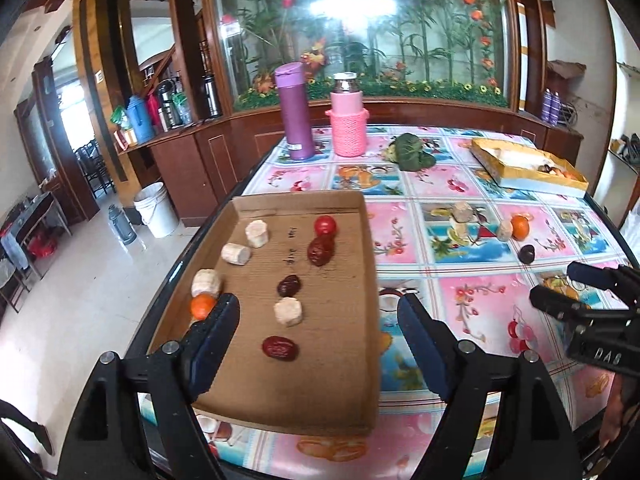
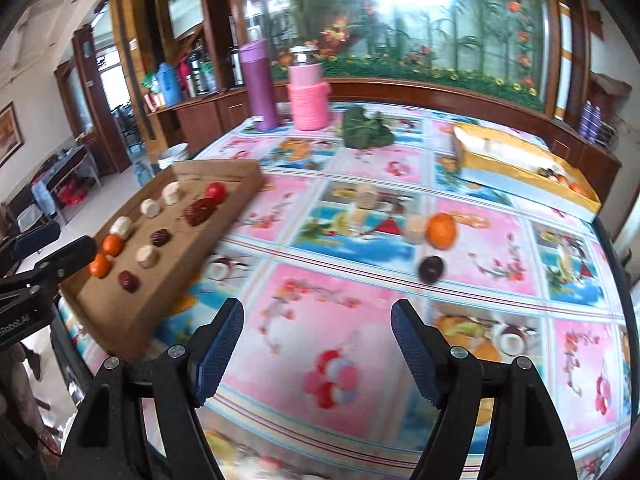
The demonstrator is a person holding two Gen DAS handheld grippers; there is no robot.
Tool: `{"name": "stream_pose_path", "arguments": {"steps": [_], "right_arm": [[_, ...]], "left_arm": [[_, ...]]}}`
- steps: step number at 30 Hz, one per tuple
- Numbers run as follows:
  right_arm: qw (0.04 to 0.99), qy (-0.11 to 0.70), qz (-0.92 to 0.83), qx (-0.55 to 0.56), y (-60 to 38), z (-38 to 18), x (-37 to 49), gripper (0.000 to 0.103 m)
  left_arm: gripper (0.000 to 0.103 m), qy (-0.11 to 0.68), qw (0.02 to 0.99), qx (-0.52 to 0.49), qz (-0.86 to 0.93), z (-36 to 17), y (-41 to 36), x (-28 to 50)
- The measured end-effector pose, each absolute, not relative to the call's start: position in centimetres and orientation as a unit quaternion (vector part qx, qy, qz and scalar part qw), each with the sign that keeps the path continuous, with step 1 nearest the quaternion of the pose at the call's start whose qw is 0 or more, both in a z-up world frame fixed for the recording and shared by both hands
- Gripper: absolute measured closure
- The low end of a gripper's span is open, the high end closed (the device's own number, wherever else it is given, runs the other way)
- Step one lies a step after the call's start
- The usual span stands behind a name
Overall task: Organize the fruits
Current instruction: 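Withdraw both tools from the tray back toward the fruit pile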
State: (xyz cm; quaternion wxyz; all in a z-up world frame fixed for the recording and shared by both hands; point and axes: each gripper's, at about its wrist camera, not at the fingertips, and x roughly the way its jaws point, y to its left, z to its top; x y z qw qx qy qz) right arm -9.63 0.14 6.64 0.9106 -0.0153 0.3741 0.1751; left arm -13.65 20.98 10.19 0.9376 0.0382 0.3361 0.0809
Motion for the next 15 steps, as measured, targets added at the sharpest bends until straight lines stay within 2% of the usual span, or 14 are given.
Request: {"name": "stream_pose_path", "arguments": {"steps": [15], "right_arm": [[0.907, 0.411, 0.079, 0.052, -11.3, 4.5, -4.2, 0.023]], "left_arm": [[0.022, 0.41, 0.912, 0.017, -0.007, 6.4, 16.4, -8.6]]}}
